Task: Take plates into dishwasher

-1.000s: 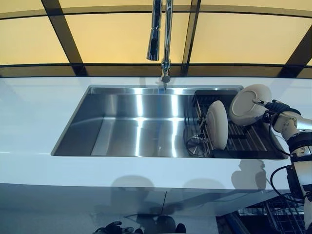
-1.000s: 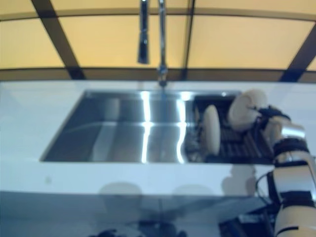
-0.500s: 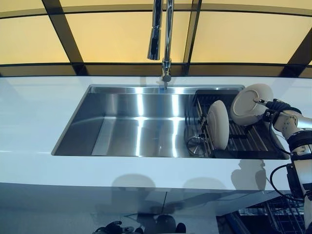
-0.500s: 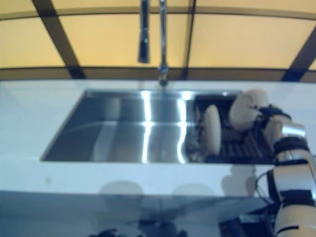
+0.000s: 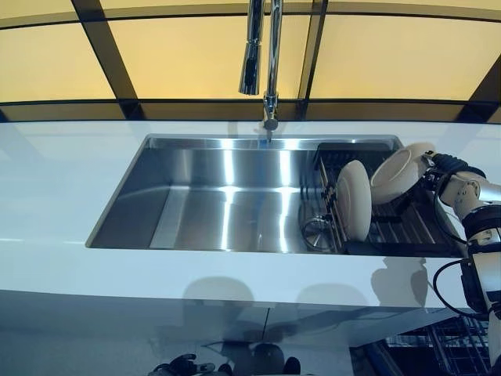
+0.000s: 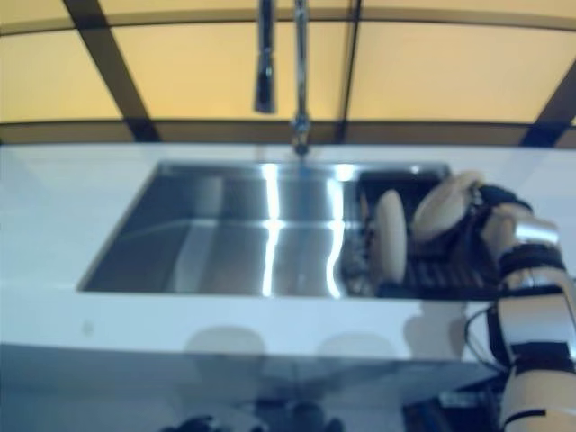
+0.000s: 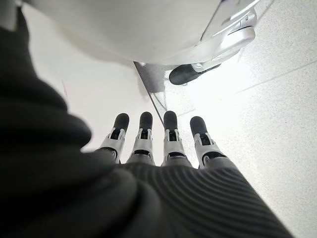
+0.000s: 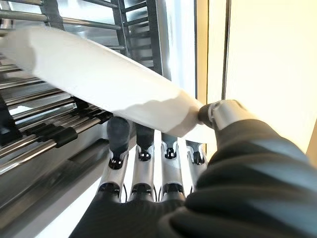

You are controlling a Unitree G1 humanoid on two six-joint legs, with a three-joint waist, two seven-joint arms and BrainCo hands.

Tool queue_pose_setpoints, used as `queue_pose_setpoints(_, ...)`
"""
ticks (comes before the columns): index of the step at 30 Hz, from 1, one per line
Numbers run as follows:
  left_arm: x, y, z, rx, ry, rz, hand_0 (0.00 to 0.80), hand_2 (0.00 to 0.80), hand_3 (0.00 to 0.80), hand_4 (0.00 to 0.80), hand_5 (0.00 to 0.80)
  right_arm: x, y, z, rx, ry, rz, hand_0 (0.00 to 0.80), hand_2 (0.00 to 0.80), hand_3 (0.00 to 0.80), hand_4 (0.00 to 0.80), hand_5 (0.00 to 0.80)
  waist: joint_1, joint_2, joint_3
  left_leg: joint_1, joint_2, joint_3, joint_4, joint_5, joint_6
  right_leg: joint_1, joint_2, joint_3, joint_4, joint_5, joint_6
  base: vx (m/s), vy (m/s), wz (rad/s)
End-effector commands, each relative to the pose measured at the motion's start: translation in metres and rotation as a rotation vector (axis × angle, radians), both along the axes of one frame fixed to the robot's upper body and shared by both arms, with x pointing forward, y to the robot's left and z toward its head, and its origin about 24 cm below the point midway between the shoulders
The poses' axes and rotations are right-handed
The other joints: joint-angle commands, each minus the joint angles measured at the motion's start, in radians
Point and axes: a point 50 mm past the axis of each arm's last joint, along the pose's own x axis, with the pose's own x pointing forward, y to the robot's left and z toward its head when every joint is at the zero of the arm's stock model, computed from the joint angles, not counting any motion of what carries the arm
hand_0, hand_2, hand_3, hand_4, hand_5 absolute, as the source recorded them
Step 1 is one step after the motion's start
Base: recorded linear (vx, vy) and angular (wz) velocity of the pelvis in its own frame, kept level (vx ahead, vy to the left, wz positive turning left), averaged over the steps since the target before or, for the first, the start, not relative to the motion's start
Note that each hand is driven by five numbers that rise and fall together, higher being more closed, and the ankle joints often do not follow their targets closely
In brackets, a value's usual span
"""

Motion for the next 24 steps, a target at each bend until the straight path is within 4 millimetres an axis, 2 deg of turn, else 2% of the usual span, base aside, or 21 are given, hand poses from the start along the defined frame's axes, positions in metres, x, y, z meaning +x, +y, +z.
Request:
queue_pose_setpoints(1,0.008,0.003,0.002,0.027,-0.010,-0.072,0.000,0.000,0.000,0.000,0.000,0.003,-0.006,0.027,-0.075,-0.042,-0.020,0.800,0.800,0.800,0.800,0.800,0.040,-0.059,-0.011,-0.043,-0.007,0.050,0.004,0.042,0.014,0.037,-0.038,0.044,0.051,-0.049,0.039,0.000,0.000,0.00)
queue_pose_setpoints(17,0.009,0.002,0.002,0.023,-0.013,-0.072,0.000,0.000,0.000,0.000,0.000,0.006,-0.004,0.035,-0.091,-0.073,-0.005,0.800,0.800,0.800,0.800,0.800,0.035,-0.062,-0.014,-0.040,-0.009,0.055,0.000,0.039,0.015,0.038,-0.038,0.048,0.048,-0.047,0.042,0.000,0.000,0.00)
queue_pose_setpoints(24,0.012,0.003,0.003,0.020,-0.021,-0.073,0.000,0.000,0.000,0.000,0.000,0.008,-0.001,0.054,-0.118,-0.163,0.007,0.800,0.800,0.800,0.800,0.800,0.028,-0.067,-0.015,-0.037,-0.010,0.055,-0.005,0.037,0.017,0.037,-0.040,0.051,0.055,-0.051,0.043,-0.010,0.007,0.00)
